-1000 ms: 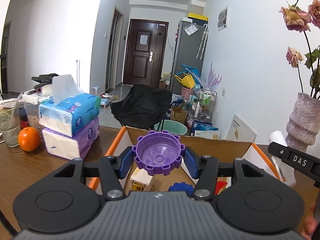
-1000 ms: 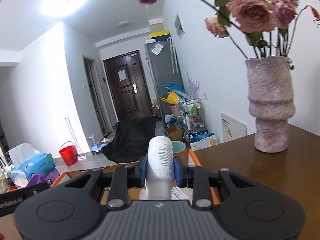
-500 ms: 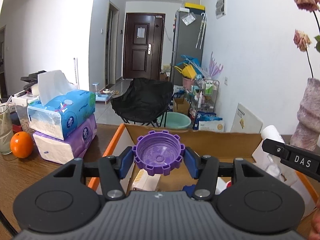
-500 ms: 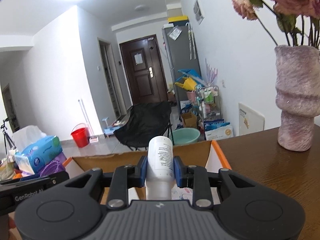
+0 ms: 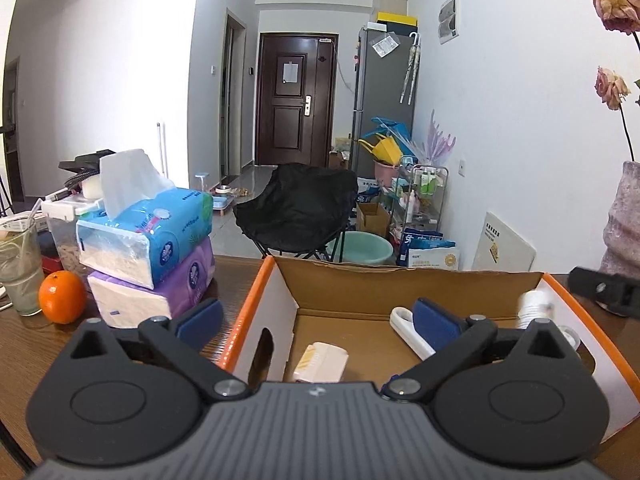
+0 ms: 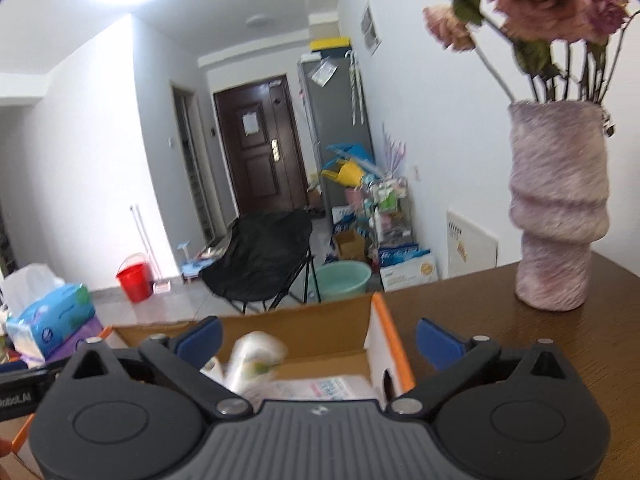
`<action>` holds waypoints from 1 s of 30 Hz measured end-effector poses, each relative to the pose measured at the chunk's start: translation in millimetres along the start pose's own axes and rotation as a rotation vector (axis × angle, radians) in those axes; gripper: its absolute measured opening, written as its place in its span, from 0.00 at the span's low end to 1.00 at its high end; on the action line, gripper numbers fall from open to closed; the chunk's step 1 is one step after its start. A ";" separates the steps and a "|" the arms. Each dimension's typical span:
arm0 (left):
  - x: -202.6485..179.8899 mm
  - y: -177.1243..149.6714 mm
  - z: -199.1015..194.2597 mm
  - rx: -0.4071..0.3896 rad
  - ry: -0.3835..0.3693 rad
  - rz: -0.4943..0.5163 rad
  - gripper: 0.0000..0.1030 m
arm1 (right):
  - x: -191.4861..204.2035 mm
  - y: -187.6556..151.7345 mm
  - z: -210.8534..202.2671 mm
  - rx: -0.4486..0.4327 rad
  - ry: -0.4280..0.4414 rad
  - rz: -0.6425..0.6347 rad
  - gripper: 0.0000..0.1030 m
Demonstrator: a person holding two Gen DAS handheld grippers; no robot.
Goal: Organize rigid objects
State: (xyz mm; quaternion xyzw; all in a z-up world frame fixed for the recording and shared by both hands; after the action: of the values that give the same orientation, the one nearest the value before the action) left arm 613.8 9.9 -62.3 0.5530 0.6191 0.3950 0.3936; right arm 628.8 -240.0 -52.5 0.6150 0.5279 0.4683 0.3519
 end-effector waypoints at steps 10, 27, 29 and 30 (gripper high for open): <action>-1.5 3.4 -8.3 -0.009 -0.001 0.011 1.00 | -3.8 2.6 -5.9 0.006 0.001 -0.028 1.00; -10.9 5.4 -91.3 -0.031 0.007 0.055 1.00 | 21.9 3.6 -93.2 -0.032 0.025 -0.126 1.00; -11.0 3.1 -107.7 -0.028 0.002 0.056 1.00 | 24.8 1.8 -108.4 -0.032 0.024 -0.135 1.00; -10.7 2.1 -115.4 -0.029 -0.001 0.057 1.00 | 26.1 0.8 -115.4 -0.030 0.022 -0.138 1.00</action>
State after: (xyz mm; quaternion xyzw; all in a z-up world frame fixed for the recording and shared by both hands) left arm 508.7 -6.8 -16.2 0.5646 0.5972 0.4149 0.3905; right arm 519.8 -221.7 -10.2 0.5665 0.5660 0.4575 0.3865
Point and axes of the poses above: each gripper's, at about its wrist camera, not at the fingertips, and z roughly the way its jaws point, x to its left, y to its top, the point moved 7 cm from there along z, roughly the way its jaws point, and after that the axes turned 2 degrees about -x, right-handed, at the moved point
